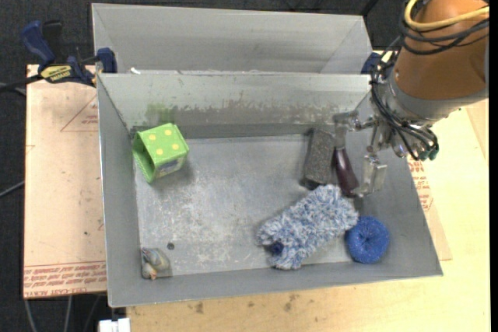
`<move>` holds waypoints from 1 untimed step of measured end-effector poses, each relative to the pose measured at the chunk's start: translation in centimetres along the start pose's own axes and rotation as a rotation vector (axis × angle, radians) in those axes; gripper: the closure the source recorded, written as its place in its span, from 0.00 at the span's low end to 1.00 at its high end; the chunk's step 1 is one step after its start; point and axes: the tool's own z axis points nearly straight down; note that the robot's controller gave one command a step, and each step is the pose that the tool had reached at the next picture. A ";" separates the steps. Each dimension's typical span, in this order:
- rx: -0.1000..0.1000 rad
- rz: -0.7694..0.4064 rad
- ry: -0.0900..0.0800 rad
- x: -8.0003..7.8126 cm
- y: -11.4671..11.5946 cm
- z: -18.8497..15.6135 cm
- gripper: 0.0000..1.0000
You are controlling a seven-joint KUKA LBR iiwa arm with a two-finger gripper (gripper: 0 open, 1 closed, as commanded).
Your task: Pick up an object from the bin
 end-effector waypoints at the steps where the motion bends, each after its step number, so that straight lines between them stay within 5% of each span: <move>1: -0.002 0.217 0.003 0.3 5.1 6.0 1.00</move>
Offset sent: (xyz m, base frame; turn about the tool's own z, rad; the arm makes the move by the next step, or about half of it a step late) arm 0.0000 0.0000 0.0000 0.0000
